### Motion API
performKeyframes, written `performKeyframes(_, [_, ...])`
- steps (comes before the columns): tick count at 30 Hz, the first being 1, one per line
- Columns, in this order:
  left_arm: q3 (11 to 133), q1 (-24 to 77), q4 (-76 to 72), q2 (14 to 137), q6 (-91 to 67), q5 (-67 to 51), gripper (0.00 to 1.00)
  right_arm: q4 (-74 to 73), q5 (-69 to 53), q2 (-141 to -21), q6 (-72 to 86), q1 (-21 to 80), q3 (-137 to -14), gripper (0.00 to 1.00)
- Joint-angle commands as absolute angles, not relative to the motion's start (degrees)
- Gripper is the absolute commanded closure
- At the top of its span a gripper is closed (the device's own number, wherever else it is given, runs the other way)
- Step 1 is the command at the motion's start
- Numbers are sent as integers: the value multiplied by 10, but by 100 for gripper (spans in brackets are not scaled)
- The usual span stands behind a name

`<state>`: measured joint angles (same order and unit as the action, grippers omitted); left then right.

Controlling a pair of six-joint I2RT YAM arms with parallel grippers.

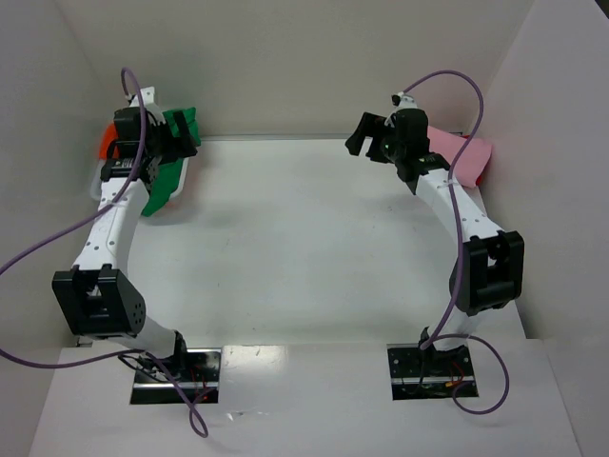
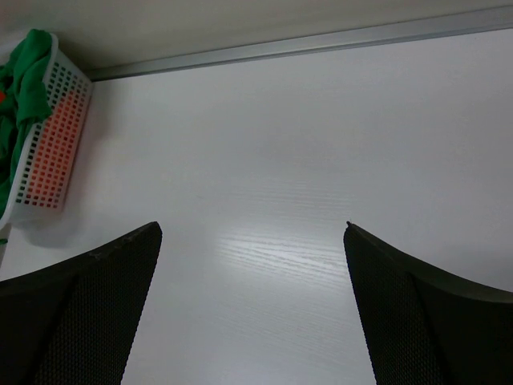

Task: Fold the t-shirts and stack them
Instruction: Grab crumpled tshirt from bin with the left arm

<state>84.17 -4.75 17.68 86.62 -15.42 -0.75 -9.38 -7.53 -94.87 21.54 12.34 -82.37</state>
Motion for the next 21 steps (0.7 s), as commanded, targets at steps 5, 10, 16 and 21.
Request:
performKeyframes(5, [903, -48, 166, 910, -162, 50, 0, -107, -97, -982, 206, 122, -905, 0])
performKeyframes(10, [994, -69, 228, 1001, -170, 123, 0, -116, -119, -1014, 200, 122, -950, 0])
performKeyframes(16, [1048, -79, 192, 1085, -181, 92, 0, -116, -135, -1064, 222, 122, -996, 0])
performKeyframes(21, [1067, -97, 176, 1159, -219, 61, 0, -130, -158, -1095, 227, 122, -1025, 0])
